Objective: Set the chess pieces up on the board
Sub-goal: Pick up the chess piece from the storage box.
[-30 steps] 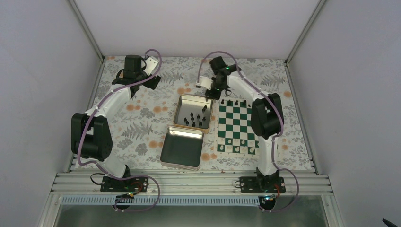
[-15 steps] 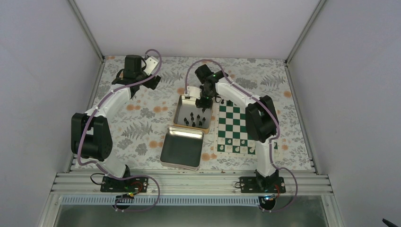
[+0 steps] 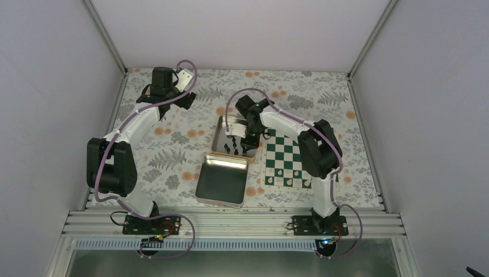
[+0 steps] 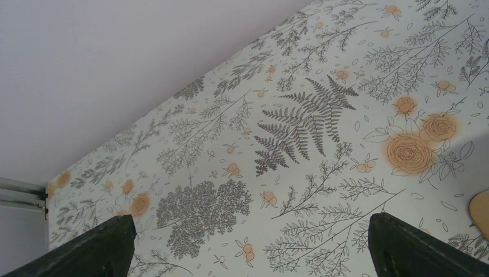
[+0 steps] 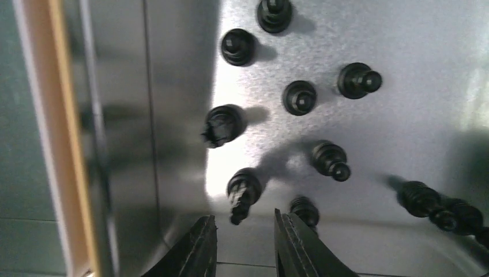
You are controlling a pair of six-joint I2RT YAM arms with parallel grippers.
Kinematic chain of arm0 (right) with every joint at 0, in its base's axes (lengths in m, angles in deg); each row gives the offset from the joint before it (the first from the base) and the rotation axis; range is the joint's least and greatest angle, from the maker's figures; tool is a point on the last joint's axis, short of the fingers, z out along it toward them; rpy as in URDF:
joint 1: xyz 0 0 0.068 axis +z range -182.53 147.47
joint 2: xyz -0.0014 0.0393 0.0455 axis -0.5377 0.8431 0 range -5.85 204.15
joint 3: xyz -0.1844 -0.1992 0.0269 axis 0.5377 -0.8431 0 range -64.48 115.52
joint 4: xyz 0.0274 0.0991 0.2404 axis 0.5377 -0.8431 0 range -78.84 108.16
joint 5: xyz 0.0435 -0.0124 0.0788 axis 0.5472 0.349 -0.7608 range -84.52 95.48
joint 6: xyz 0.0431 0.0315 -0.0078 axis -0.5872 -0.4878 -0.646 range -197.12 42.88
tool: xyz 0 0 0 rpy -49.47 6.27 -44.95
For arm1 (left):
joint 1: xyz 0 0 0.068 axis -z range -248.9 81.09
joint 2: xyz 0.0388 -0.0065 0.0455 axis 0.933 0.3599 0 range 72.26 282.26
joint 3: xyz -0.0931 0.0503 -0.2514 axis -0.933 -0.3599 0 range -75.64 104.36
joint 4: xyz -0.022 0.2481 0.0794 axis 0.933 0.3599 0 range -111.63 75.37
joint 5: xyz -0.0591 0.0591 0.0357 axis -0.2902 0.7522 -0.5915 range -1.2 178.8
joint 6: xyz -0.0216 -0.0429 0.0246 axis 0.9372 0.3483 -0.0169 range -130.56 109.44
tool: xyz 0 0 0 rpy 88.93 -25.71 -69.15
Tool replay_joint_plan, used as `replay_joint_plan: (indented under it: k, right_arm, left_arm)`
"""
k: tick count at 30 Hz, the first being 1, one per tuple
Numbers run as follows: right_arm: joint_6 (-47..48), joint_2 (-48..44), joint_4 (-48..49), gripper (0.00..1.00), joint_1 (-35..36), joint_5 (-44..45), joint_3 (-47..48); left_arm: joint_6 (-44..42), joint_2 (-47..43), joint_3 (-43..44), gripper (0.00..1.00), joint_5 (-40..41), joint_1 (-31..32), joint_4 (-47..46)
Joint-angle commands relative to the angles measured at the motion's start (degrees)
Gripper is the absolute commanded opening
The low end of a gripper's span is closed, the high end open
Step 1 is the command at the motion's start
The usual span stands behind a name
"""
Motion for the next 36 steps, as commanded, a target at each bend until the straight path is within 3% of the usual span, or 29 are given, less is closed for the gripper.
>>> replay_joint_plan:
  k: [1, 36]
  right_arm:
    - [-2.6, -3.6, 0.3, 0.28, 1.5, -1.7, -1.8]
    - [-2.4, 0.6, 3.3, 0.30, 1.9, 0.1, -3.4]
  left_arm:
    - [-0.7, -0.2, 0.4, 1.00, -1.0, -0.1, -0.2]
    - [-1.1, 1.0, 0.1, 1.00, -1.9, -0.1, -0.6]
